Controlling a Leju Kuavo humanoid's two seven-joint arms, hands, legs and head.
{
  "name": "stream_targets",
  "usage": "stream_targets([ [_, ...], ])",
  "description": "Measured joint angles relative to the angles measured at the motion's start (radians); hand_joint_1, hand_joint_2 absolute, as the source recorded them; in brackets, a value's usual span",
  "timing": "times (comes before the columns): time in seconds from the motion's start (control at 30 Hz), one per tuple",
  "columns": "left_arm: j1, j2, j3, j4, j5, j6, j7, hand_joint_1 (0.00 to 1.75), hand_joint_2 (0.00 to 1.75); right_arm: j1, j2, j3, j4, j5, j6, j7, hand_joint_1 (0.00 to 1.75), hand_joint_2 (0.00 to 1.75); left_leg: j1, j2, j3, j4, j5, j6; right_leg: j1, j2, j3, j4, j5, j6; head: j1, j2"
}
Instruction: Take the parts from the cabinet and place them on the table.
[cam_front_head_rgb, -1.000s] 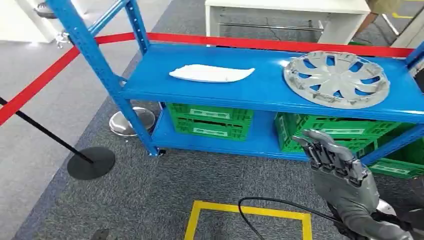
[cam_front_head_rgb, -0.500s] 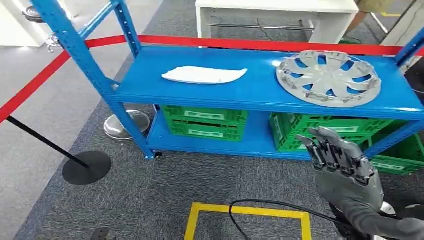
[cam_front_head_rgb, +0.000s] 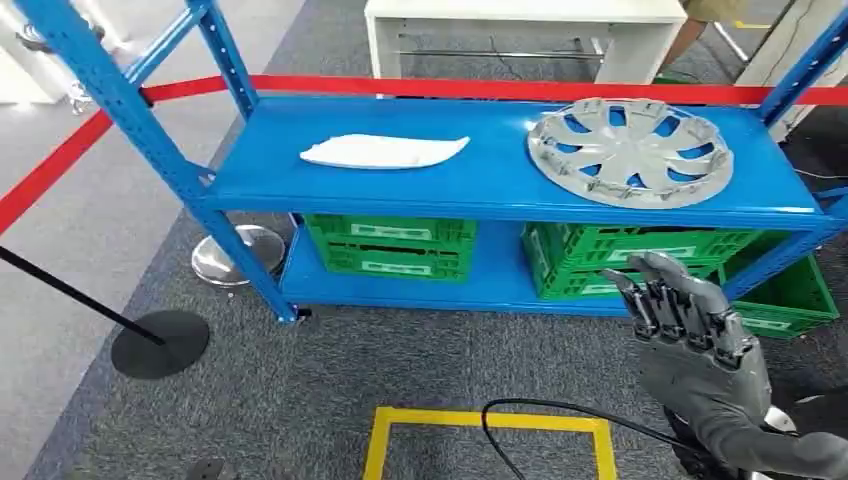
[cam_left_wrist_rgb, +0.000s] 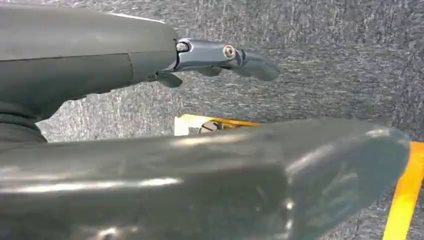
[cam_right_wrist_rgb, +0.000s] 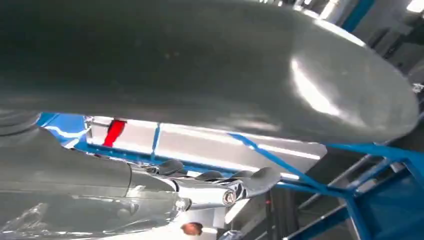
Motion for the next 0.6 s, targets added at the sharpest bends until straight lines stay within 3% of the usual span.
stream_targets([
  [0.1, 0.001, -0.002, 0.000, 0.000, 0.000, 0.000, 0.000, 0.00, 0.00, 0.009, 0.000, -0.002, 0.000, 0.004, 0.000, -0.002, 0.00, 0.00, 0.004, 0.001, 0.003, -0.006, 0.004, 0.020, -0.004, -0.002, -0.001, -0.004, -0.004, 0.018, -0.003, 0.000],
  [0.13, 0.001, 0.000, 0.000, 0.000, 0.000, -0.001, 0.000, 0.00, 0.00, 0.011, 0.000, -0.007, 0.000, 0.007, 0.000, -0.002, 0.00, 0.00, 0.004, 0.001, 0.004, -0.006, 0.002, 0.026, -0.004, -0.006, -0.009, 0.027, -0.026, 0.022, 0.004, 0.000],
  [0.17, 0.001, -0.001, 0.001, 0.000, 0.000, -0.001, 0.000, 0.00, 0.00, 0.011, 0.000, -0.008, 0.000, 0.010, 0.000, -0.003, 0.00, 0.00, 0.004, 0.001, 0.004, -0.006, 0.001, 0.030, -0.004, -0.007, -0.037, 0.088, -0.062, 0.025, 0.009, 0.000],
  [0.23, 0.002, -0.002, 0.001, 0.000, 0.000, -0.002, 0.000, 0.00, 0.00, 0.016, 0.000, -0.010, 0.000, 0.010, 0.000, -0.003, 0.00, 0.00, 0.001, 0.001, 0.005, -0.006, 0.000, 0.033, -0.005, -0.007, -0.121, 0.259, -0.134, 0.029, 0.010, 0.000],
  [0.27, 0.002, -0.002, 0.001, 0.000, 0.000, -0.003, 0.000, 0.00, 0.00, 0.020, 0.000, -0.012, 0.000, 0.010, 0.000, -0.003, 0.00, 0.00, 0.001, 0.001, 0.006, -0.006, -0.001, 0.034, -0.005, -0.007, -0.149, 0.311, -0.146, 0.030, 0.009, 0.000],
  [0.3, 0.002, -0.003, 0.001, 0.000, 0.002, -0.004, 0.000, 0.00, 0.00, 0.025, 0.000, -0.016, 0.000, 0.010, 0.001, -0.003, 0.00, 0.00, 0.000, 0.001, 0.008, -0.006, -0.002, 0.035, -0.005, -0.007, -0.155, 0.316, -0.131, 0.029, 0.010, 0.000],
  [0.33, 0.002, -0.003, 0.002, 0.000, 0.005, -0.004, -0.002, 0.00, 0.00, 0.029, 0.000, -0.018, 0.000, 0.010, 0.003, -0.004, 0.00, 0.00, 0.001, 0.001, 0.012, -0.005, -0.005, 0.034, -0.005, -0.007, -0.136, 0.270, -0.093, 0.028, 0.010, 0.000],
  [0.4, 0.002, -0.004, 0.002, 0.000, 0.006, -0.005, -0.003, 0.00, 0.00, 0.030, 0.000, -0.022, 0.000, 0.010, 0.005, -0.006, 0.00, 0.00, 0.002, 0.001, 0.024, -0.005, -0.011, 0.029, -0.005, -0.011, -0.049, 0.089, 0.003, 0.022, 0.010, 0.000],
  [0.43, 0.002, -0.004, 0.002, 0.000, 0.006, -0.006, -0.003, 0.00, 0.00, 0.030, 0.000, -0.024, 0.000, 0.010, 0.005, -0.007, 0.00, 0.00, 0.001, 0.001, 0.028, -0.005, -0.015, 0.024, -0.005, -0.017, -0.018, 0.018, 0.017, 0.021, 0.011, 0.000],
  [0.47, 0.002, -0.004, 0.003, 0.000, 0.006, -0.007, -0.005, 0.00, 0.00, 0.030, 0.000, -0.024, -0.001, 0.010, 0.005, -0.008, 0.00, 0.00, -0.007, 0.000, 0.025, 0.000, -0.019, 0.018, -0.002, -0.016, -0.005, 0.002, 0.005, 0.017, 0.012, 0.000],
  [0.57, 0.002, -0.004, 0.003, 0.000, 0.008, -0.008, -0.008, 0.00, 0.00, 0.036, 0.000, -0.025, -0.001, 0.010, 0.008, -0.010, 0.00, 0.00, -0.003, 0.002, 0.026, -0.009, -0.014, 0.003, 0.002, -0.008, -0.015, 0.008, 0.006, -0.002, 0.008, 0.000],
  [0.6, 0.001, -0.003, 0.003, 0.000, 0.008, -0.008, -0.009, 0.00, 0.00, 0.036, 0.000, -0.027, -0.001, 0.010, 0.009, -0.010, 0.00, 0.00, -0.003, 0.002, 0.027, -0.008, -0.020, -0.004, -0.003, -0.008, -0.010, 0.001, 0.010, -0.011, 0.008, 0.000],
])
